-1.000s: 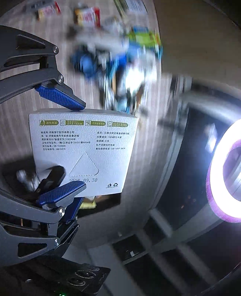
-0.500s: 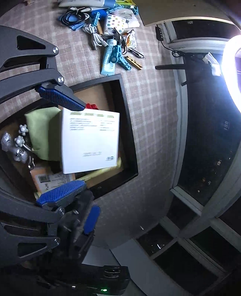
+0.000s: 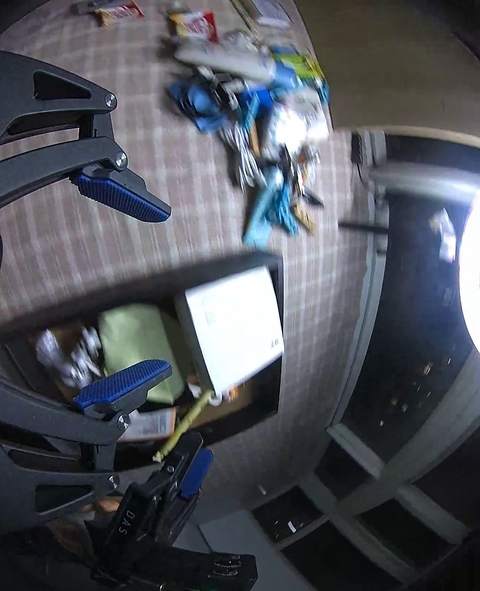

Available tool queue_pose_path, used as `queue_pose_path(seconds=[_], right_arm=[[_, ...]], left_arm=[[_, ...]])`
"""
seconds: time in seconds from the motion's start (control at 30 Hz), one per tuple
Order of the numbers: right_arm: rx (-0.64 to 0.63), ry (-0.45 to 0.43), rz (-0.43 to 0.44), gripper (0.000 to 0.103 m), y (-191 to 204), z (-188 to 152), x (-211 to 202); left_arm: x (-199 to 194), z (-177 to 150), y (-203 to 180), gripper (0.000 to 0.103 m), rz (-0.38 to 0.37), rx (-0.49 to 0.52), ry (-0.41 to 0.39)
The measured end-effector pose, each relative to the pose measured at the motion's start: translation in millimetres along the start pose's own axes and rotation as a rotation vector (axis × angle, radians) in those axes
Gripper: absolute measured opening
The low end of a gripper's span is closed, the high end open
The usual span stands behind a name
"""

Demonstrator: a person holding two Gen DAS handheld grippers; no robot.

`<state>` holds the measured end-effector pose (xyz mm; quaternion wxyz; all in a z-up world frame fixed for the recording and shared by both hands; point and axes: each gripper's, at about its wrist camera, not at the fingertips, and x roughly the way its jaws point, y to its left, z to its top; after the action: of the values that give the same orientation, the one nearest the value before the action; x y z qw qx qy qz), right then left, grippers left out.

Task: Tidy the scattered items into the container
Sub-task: 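Move both grippers back over the cluttered items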

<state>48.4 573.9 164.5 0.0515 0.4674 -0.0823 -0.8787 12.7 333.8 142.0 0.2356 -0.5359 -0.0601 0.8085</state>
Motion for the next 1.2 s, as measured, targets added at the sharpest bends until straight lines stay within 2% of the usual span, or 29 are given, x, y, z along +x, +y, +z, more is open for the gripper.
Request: queue_pose_path(seconds=[0.3, 0.47, 0.63, 0.7, 0.83, 0.97, 1.2], right_arm=[[-0.105, 0.018, 0.07, 0.062, 67.0, 15.4, 27.3], [-0.173, 0.04, 0.087, 0.062, 94.2, 32.2, 49.5], [-0.307, 0.101, 0.072, 0.061, 120.1, 46.9, 80.3], [-0.359, 0.126, 0.066, 0.06, 128.8, 51.6, 94.7], [-0.41, 0.202, 0.056, 0.049, 137.3, 64.6, 130.0], [-0.438, 0.248, 0.046, 0.049, 139.3, 76.2, 159.3], [-0.453, 0.267, 0.05, 0.049, 131.2, 97.1, 189.5]], left_arm=[[-31.5, -11.4, 104.5, 0.069, 0.111, -0.132, -0.027], [-43.2, -5.3, 148.8, 0.068, 0.162, -0.152, -0.037], [-38.6, 8.4, 186.3, 0.068, 0.193, -0.165, -0.023], [-32.2, 14.3, 196.0, 0.068, 0.196, -0.163, -0.012], [-15.2, 26.0, 207.1, 0.064, 0.194, -0.149, 0.018], [2.6, 37.1, 216.2, 0.064, 0.194, -0.142, 0.044], [27.8, 54.7, 229.2, 0.064, 0.212, -0.136, 0.086]])
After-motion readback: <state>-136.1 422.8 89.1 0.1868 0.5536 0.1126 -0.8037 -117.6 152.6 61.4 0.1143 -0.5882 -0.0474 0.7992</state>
